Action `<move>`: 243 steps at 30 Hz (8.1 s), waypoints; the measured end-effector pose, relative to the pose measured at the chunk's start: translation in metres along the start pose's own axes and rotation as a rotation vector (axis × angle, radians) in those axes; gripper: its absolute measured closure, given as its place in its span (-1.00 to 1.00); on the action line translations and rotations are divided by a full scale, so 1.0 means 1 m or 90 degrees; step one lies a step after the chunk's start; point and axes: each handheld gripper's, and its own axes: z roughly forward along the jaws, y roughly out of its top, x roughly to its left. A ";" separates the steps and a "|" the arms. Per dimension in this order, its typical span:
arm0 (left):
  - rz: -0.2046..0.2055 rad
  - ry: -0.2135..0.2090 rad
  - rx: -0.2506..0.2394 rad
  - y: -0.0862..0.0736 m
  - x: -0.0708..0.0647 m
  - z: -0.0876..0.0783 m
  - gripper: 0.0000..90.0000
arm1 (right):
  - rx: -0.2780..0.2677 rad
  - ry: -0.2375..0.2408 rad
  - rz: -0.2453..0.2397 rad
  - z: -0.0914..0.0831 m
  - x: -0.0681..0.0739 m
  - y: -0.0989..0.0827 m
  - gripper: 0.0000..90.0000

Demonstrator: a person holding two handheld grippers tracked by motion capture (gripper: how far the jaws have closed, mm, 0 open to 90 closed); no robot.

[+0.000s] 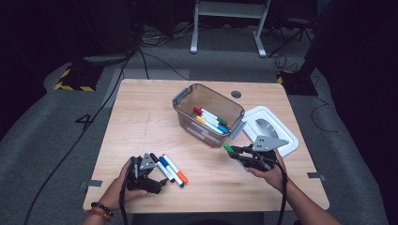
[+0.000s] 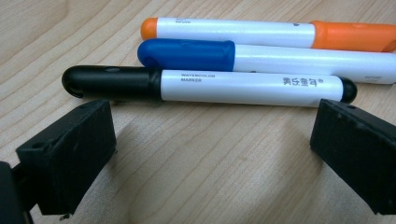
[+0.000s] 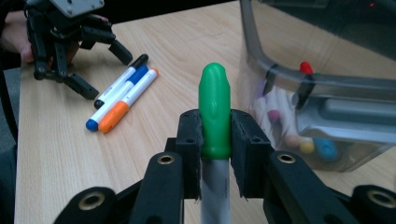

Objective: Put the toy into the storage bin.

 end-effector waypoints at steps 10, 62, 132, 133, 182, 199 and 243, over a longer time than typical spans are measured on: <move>0.001 -0.001 0.000 0.000 0.000 0.000 -0.99 | -0.081 -0.029 0.009 -0.035 -0.010 0.019 0.66; 0.000 -0.001 -0.002 0.000 0.000 0.000 -0.99 | 0.126 -0.065 0.015 0.108 -0.074 0.129 0.66; 0.000 -0.002 -0.001 0.000 0.000 0.001 -0.99 | 0.062 0.004 -0.040 0.017 -0.006 0.059 -0.37; 0.000 -0.002 -0.001 0.000 0.000 0.001 -0.99 | 0.060 0.008 -0.040 0.017 -0.003 0.055 -0.37; 0.000 0.000 -0.001 0.000 0.000 0.000 -0.99 | 0.195 0.070 -0.034 0.147 0.030 -0.005 0.63; 0.000 -0.001 -0.001 0.000 0.000 0.000 -0.99 | 0.159 0.072 -0.072 0.080 0.014 -0.005 0.68; 0.000 -0.002 -0.001 0.000 0.000 0.001 -0.99 | 0.112 -0.065 -0.053 0.048 -0.079 0.101 0.68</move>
